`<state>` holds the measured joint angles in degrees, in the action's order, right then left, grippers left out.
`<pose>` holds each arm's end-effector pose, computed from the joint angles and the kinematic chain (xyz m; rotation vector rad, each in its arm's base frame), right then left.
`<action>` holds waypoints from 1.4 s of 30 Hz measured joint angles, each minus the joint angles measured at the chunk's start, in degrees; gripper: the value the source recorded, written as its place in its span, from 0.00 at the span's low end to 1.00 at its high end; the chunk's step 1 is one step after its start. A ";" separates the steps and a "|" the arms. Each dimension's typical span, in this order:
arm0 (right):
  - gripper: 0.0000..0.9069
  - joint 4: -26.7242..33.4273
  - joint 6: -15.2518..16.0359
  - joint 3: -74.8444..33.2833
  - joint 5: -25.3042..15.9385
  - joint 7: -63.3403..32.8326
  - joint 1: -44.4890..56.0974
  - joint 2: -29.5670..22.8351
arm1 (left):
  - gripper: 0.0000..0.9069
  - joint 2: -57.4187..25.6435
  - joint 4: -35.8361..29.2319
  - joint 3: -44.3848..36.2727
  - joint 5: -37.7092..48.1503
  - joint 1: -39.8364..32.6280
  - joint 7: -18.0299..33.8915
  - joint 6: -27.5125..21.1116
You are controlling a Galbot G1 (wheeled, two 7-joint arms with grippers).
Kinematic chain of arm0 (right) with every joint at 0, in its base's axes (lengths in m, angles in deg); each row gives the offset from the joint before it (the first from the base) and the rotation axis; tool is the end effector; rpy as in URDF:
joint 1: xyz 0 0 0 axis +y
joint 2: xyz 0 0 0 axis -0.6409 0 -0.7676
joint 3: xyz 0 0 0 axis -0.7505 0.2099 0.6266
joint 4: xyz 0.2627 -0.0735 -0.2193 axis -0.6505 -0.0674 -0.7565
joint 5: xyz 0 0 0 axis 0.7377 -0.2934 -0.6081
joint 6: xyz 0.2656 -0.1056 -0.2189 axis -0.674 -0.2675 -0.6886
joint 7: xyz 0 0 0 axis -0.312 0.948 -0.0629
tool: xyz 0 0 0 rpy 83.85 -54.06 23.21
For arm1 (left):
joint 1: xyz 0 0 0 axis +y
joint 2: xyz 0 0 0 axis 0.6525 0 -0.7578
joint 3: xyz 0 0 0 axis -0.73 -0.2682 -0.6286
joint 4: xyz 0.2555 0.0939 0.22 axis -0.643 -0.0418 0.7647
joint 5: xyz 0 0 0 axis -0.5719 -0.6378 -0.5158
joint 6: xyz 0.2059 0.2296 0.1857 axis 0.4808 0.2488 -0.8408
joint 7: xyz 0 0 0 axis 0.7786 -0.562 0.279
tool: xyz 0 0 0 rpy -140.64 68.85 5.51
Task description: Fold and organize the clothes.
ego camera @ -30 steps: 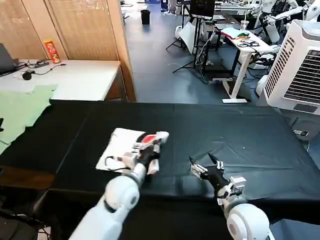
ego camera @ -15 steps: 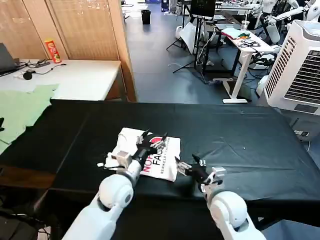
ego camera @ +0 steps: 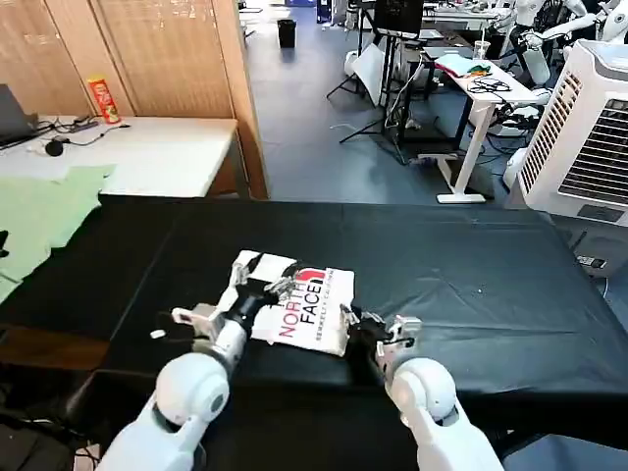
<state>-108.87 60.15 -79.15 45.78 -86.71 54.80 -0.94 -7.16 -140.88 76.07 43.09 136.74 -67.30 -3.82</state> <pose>0.3143 0.0364 -0.3023 0.4033 -2.5660 -0.3960 0.2848 -0.0112 -0.2394 -0.4992 -2.9963 0.1426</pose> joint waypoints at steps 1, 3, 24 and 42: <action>0.08 0.39 -0.05 -0.07 0.11 0.21 -0.13 0.00 | 0.97 -0.22 -0.52 0.64 0.01 0.51 0.00 0.07; 0.06 0.86 -0.13 -0.28 0.42 0.58 -0.23 0.07 | 0.97 -0.49 -1.35 1.68 0.01 1.48 -0.04 0.30; 0.97 -11.56 -8.21 -5.15 -9.52 4.39 8.21 10.73 | 0.97 -3.23 -2.72 8.16 -0.96 11.37 3.57 5.25; 0.97 -25.11 -28.29 -11.75 -26.56 -4.74 37.75 8.42 | 0.97 -4.52 -12.55 14.11 -2.92 29.21 7.66 1.25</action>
<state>-133.98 31.87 -90.90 19.22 -91.45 92.55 7.48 -11.68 -153.43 90.18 40.17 165.96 -59.64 -2.57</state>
